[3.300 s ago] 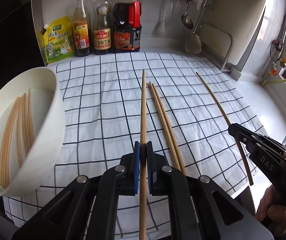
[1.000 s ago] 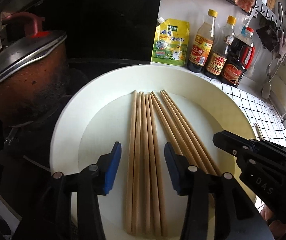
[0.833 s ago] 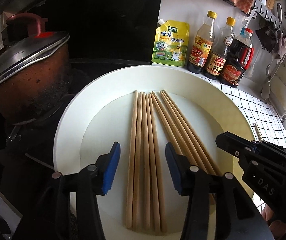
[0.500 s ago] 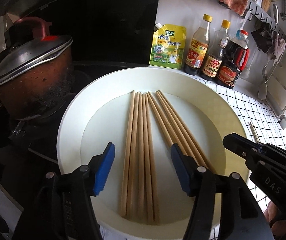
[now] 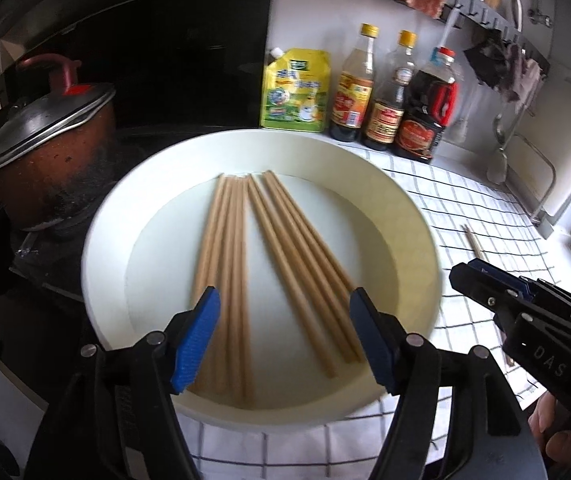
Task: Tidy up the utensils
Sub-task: 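Withdraw the left tool from the basin while the right tool returns to the chopsticks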
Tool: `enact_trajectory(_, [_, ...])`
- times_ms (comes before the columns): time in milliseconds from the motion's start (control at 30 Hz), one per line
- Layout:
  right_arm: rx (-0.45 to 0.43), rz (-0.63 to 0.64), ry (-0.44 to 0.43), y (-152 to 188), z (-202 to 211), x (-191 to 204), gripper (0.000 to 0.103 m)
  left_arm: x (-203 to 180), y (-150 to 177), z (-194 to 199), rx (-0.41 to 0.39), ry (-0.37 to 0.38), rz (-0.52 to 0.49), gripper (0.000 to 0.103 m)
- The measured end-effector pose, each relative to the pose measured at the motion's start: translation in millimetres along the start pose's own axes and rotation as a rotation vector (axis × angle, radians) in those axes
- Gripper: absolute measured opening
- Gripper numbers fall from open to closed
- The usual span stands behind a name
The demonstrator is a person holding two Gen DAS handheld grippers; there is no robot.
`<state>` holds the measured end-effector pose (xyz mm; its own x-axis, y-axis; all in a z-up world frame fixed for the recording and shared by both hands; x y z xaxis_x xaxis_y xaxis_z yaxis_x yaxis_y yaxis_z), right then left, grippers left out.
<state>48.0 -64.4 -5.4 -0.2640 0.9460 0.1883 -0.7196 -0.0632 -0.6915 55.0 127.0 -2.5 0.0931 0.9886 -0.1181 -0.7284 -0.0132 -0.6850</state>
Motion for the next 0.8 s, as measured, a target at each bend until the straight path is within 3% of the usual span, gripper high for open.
enact_trajectory(233, [-0.007, -0.047, 0.046, 17.9, 23.8, -38.6, 0.027, -37.2, 10.2, 1.7, 0.012, 0.056, -0.033, 0.067])
enact_trajectory(500, [-0.036, -0.072, 0.099, 35.8, 50.6, -82.7, 0.032, -79.1, 17.5, 0.2, 0.020, 0.099, -0.071, 0.075])
enact_trajectory(800, [0.003, -0.123, 0.189, 53.9, 46.5, -138.6, 0.032, -122.6, 22.8, -7.1, 0.005, 0.117, -0.111, 0.081])
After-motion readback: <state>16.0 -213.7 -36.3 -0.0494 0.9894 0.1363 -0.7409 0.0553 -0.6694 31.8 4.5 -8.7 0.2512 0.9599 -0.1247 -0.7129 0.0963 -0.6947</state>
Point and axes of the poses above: each gripper's, at about its wrist camera, not at the fingertips, and z roughly against the way its jaws point, x to its left, y to its underside, the point moved 2 cm from there along -z, roughly the way its jaws point, and after that the axes turned 1 degree about y, right-handed, at the moved point
